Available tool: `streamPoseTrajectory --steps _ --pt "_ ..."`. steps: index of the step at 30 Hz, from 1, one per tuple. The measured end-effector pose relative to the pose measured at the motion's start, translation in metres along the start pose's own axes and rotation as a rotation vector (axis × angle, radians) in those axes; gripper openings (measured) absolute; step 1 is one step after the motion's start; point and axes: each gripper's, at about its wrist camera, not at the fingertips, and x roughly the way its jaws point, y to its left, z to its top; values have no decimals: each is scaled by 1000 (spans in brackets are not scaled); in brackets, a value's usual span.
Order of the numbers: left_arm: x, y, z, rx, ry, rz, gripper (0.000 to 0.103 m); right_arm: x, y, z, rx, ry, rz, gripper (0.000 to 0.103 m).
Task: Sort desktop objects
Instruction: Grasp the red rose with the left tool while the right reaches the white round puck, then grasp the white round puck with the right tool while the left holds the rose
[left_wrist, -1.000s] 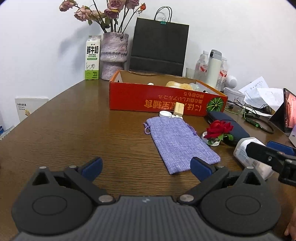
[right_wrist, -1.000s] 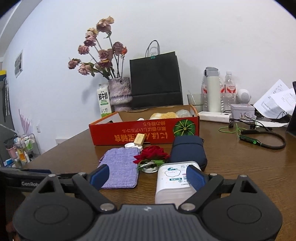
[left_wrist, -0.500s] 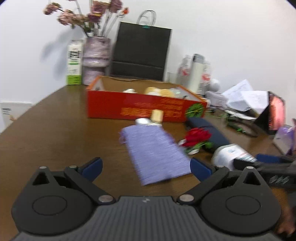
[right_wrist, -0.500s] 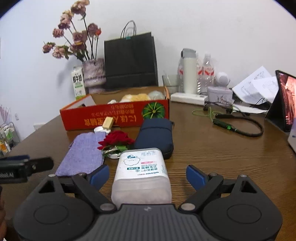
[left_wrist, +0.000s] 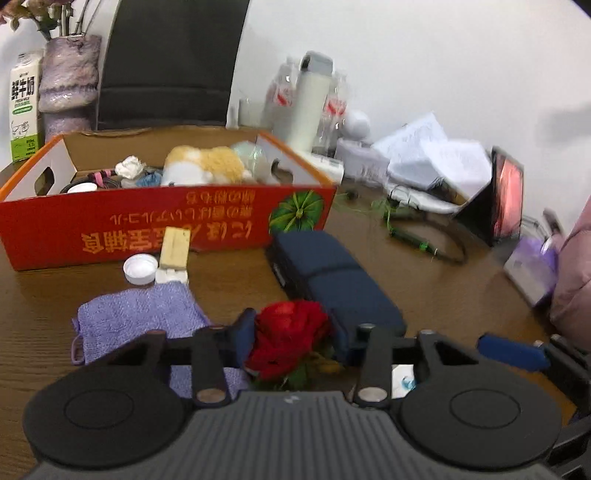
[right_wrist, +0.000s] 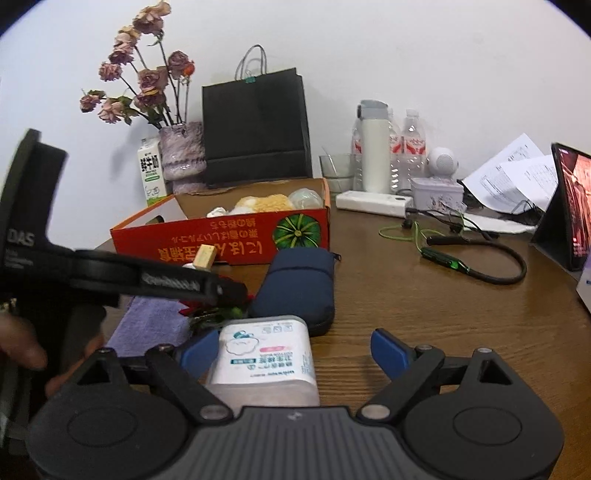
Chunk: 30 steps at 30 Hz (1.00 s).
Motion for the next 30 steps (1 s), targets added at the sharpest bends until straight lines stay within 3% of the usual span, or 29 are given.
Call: streamPoseTrajectory --steps 3,7,10,12,13,15,17,20,25,27,30 --pt "-20 16 6 -113 -25 -77 30 0 10 7 -46 -27 12 88" --pt "-51 39 26 -246 -61 -180 29 3 48 22 -224 -81 43 86" --pt "-64 49 36 -305 -48 -243 29 13 69 31 -293 -79 106 76" --pt "-68 53 36 -335 -27 -284 29 18 78 35 -310 -79 150 62" --pt "-69 56 35 -357 -14 -303 28 19 81 37 -317 -84 167 60" --pt "-72 59 32 -367 -6 -299 28 19 87 37 -330 -89 186 49" --pt "-76 60 27 -360 -15 -284 27 20 91 34 -342 -74 209 44" --pt "-81 60 23 -357 -15 -282 25 20 97 26 -371 -62 203 42" --pt "-94 58 13 -350 -49 -249 23 26 98 26 -303 -3 231 36" --pt "-101 61 8 -354 -71 -267 22 33 98 28 -243 64 267 0" --pt "-116 67 2 -329 -105 -220 22 40 105 25 -233 103 229 1"
